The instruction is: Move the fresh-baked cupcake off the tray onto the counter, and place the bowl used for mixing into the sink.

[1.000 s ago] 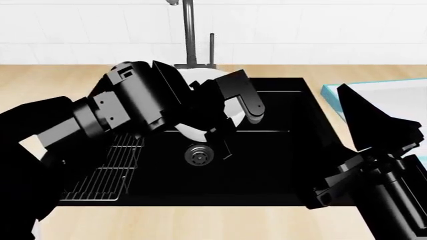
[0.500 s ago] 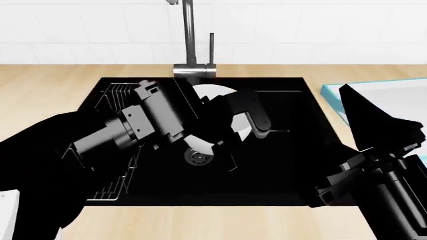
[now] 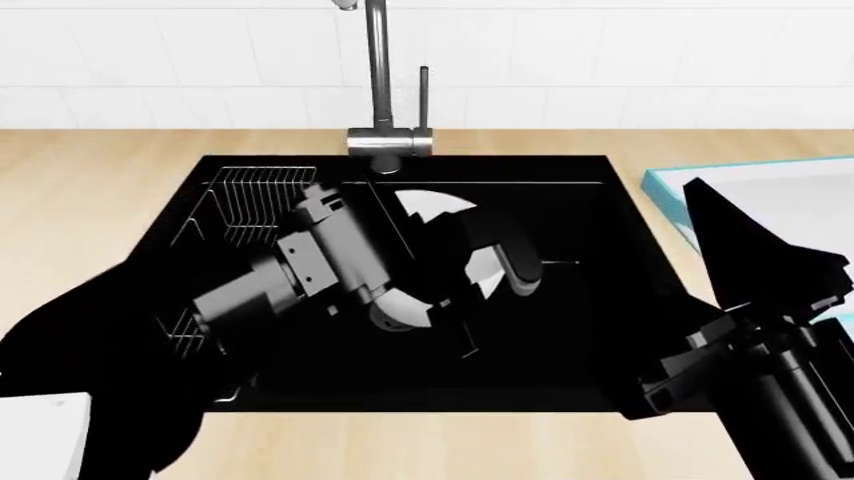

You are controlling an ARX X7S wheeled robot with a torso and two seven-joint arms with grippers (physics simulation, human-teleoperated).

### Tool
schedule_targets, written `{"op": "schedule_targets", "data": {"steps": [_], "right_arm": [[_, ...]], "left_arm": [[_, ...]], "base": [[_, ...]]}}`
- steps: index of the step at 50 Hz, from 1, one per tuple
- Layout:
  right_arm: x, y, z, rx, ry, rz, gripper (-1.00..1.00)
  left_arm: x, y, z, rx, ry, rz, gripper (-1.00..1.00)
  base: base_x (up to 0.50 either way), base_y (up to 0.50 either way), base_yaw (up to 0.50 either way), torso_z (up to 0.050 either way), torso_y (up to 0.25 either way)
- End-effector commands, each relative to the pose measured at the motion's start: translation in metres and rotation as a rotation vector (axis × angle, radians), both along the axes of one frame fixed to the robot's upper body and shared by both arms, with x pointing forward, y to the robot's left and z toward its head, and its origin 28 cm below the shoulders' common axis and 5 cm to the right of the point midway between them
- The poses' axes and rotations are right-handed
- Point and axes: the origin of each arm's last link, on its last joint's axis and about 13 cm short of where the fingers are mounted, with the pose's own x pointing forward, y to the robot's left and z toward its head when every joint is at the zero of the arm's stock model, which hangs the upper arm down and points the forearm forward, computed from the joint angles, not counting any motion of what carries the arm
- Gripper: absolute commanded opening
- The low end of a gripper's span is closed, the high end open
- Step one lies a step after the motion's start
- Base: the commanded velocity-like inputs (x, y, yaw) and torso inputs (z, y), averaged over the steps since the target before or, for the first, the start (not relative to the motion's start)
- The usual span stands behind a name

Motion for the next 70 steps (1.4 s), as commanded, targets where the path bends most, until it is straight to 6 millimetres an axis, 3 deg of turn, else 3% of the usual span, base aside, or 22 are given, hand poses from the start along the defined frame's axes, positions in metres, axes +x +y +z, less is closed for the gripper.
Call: {"op": "schedule_targets", "data": {"steps": [1, 34, 35, 56, 61, 70], "right_arm": [[0.0, 0.0, -0.001, 0.003, 0.001, 0.001, 1.0], [-0.002, -0.002, -0.002, 0.003, 0.003, -0.01, 1.0], [-0.002, -0.002, -0.002, 0.003, 0.003, -0.01, 1.0], [-0.001, -0.002, -0.004, 0.007, 0.007, -0.007, 1.0], [-0.002, -0.001, -0.004, 0.007, 0.005, -0.003, 1.0], [0.001, 0.001, -0.003, 0.008, 0.007, 0.008, 1.0]], "left_arm": [[0.003, 0.001, -0.004, 0.022, -0.009, 0.019, -1.0], [0.001, 0.0, -0.019, 0.009, 0.025, 0.041, -1.0], [0.001, 0.001, -0.019, 0.014, 0.024, 0.045, 1.0], [0.0, 0.001, -0.017, 0.047, 0.011, 0.063, 1.0], [-0.001, -0.001, -0.007, 0.044, 0.002, 0.057, 1.0], [-0.017, 0.005, 0.03, 0.039, -0.047, 0.059, 1.0]], "base": [[0.0, 0.0, 0.0, 0.0, 0.0], [0.0, 0.0, 0.0, 0.0, 0.0], [0.0, 0.0, 0.0, 0.0, 0.0], [0.0, 0.0, 0.0, 0.0, 0.0], [0.0, 0.0, 0.0, 0.0, 0.0], [0.0, 0.0, 0.0, 0.0, 0.0]]}}
